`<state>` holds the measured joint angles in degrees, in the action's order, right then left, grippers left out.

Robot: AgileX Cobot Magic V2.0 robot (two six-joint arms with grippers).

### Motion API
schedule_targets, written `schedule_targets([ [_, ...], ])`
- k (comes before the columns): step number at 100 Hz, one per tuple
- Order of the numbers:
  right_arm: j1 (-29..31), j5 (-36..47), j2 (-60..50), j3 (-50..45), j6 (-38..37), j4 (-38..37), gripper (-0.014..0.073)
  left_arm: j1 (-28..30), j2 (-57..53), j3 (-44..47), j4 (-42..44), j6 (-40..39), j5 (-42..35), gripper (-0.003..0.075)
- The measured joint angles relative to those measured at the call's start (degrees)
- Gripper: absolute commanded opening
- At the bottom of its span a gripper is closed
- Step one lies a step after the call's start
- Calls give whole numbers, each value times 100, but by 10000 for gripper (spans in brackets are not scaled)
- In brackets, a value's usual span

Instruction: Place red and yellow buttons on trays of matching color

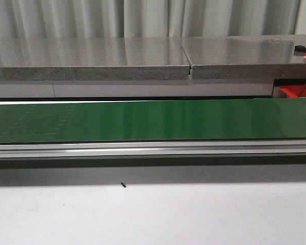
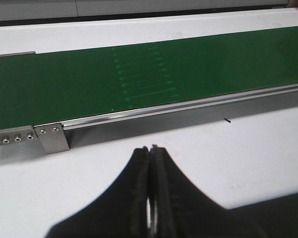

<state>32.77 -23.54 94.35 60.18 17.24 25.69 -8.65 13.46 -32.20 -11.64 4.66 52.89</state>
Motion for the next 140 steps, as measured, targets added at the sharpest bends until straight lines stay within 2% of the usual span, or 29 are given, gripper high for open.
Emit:
schedule_targets([
  [8, 0, 0, -188, 0, 8, -9, 441, 0, 0, 0, 0, 0, 0, -20],
  [23, -217, -40, -461, 0, 8, -48, 169, 0, 0, 0, 0, 0, 0, -20],
  [34, -633, -140, -634, 0, 8, -208, -9, 0, 0, 0, 0, 0, 0, -20],
  [43, -993, -226, -778, 0, 8, -366, -98, 0, 0, 0, 0, 0, 0, -20],
  [78, -1994, -353, -1692, -385, 8, -615, -91, 0, 0, 0, 0, 0, 0, -20],
  [140, -2827, -235, -3960, -1869, 21, -657, -91, 0, 0, 0, 0, 0, 0, -20],
])
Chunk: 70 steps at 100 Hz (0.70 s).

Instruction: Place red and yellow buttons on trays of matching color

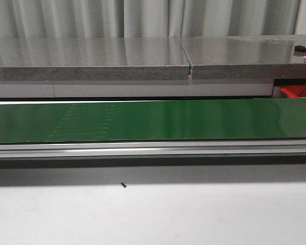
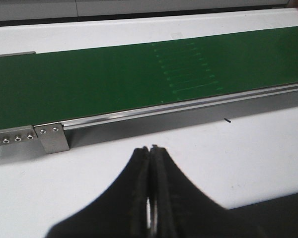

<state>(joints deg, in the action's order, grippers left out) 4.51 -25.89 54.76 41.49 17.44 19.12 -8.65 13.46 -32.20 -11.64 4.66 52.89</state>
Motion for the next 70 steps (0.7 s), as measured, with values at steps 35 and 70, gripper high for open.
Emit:
schedule_targets([
  [35, -34, -301, -1147, -736, -966, -554, -91, 0, 0, 0, 0, 0, 0, -20],
  [70, -34, -480, -2623, -1473, -1980, -1653, -91, 0, 0, 0, 0, 0, 0, -20],
])
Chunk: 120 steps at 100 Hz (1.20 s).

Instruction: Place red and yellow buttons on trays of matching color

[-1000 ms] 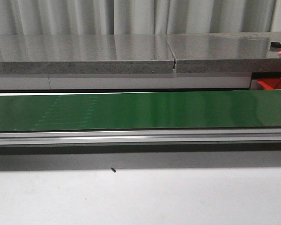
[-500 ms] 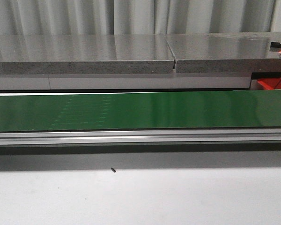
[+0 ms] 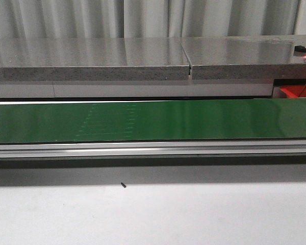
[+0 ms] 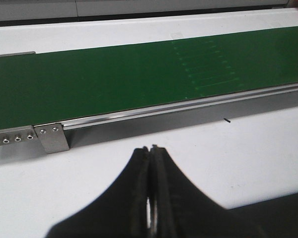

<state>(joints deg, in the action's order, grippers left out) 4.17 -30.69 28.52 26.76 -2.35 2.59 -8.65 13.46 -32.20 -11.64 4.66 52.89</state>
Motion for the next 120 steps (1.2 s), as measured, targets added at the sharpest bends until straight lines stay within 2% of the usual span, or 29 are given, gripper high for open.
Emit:
schedule_targets([
  [30, 0, -76, -918, -437, -27, -84, -91, 0, 0, 0, 0, 0, 0, -20],
  [120, 0, -76, -941, -437, -27, -97, -91, 0, 0, 0, 0, 0, 0, -20],
])
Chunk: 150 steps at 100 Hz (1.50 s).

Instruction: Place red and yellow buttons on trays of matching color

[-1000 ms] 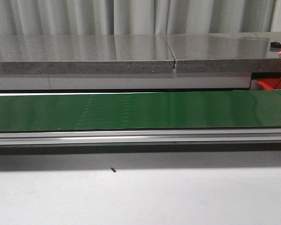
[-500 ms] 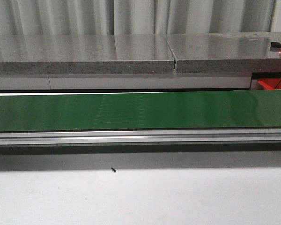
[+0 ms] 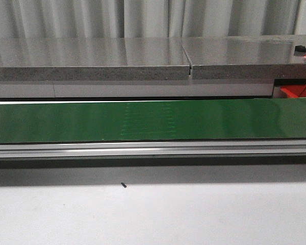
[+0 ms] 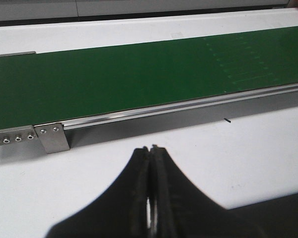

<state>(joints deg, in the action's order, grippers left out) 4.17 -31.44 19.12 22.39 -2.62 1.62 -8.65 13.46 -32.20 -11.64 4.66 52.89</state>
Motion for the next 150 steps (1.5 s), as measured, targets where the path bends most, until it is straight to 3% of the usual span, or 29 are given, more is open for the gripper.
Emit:
schedule_targets([
  [53, 0, 0, 0, 0, 0, 0, -91, 0, 13, 141, 877, -9, -667, -20],
  [78, 0, 0, 0, 0, -8, 0, -91, 35, 511, 141, 895, -546, -856, -20],
  [111, 0, 0, 0, 0, -8, 0, -91, 1197, 1082, 78, 613, -578, -1130, -6],
  [121, 0, 0, 0, 0, -8, 0, -91, 1509, 1253, -3, 553, -497, -1167, 78],
  [128, 0, 0, 0, 0, -8, 0, -91, 1667, 1444, -65, 503, -466, -1167, 199],
  [140, 0, 0, 0, 0, -8, 0, -91, 1919, 1889, -177, 372, -466, -1176, 468],
  [150, 0, 0, 0, 0, -8, 0, -91, 2174, 2297, -334, 250, -466, -1176, 593],
])
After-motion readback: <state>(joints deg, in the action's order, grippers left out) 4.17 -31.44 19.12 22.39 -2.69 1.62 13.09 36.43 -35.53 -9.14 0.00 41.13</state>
